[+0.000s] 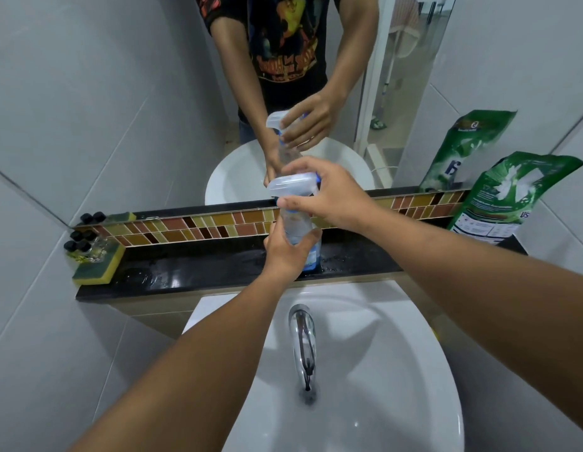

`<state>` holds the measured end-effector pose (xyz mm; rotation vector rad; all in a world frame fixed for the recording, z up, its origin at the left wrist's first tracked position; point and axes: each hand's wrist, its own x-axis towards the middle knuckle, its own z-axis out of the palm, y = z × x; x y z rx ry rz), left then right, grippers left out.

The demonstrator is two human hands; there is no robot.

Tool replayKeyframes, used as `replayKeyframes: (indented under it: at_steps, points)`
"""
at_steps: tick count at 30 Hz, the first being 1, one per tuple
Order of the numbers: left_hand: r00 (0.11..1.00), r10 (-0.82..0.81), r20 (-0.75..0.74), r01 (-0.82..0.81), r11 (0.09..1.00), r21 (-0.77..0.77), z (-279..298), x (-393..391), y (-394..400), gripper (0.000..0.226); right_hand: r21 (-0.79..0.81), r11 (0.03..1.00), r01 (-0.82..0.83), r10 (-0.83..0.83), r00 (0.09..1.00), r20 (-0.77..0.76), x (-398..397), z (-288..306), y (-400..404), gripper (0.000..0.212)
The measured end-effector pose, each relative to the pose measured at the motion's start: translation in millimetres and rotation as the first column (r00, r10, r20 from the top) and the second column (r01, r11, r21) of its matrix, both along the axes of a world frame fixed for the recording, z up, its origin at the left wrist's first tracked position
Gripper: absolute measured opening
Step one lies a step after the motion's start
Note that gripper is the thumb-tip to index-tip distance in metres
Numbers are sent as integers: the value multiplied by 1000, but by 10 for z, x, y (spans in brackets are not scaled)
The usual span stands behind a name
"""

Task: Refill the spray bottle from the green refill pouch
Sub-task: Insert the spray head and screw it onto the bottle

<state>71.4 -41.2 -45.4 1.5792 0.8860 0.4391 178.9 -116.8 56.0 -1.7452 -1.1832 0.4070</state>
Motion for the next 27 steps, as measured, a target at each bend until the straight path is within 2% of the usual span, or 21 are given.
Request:
replayKeyframes:
  at_steps: [2,4,13,19,20,22,24,27]
  points:
    - [1000,23,-14,-23,1000,14,-12,10,-5,68,15,998,68,-68,998,17,-34,-37,40,42]
    - [999,28,-27,-27,999,26,-20,14,-9,70,21,996,91,-91,995,28,-51,-64,55,38]
    - [998,47,-38,-44,997,66,-53,36,-27,69,68,981,180,-182,983,14,-182,-85,32,37]
    - [999,28,-46,-24,996,80,-37,22,-17,73,41,994,103,-105,994,40,-118,-83,31,41]
    - [999,19,-40,-16,997,76,-34,19,-15,73,43,996,82,-82,997,8,-107,-98,19,43]
    - [1000,-5,-27,7,997,75,-26,6,-11,71,106,991,81,-64,985,-158,-109,-182,-30,45]
    - [999,-29,-37,33,992,119,-35,-19,-5,71,184,970,160,-104,954,-280,-105,-348,-118,39]
    - [994,-95,-51,103,978,182,-40,-82,24,70,147,975,169,-118,945,-304,-126,-646,-299,35]
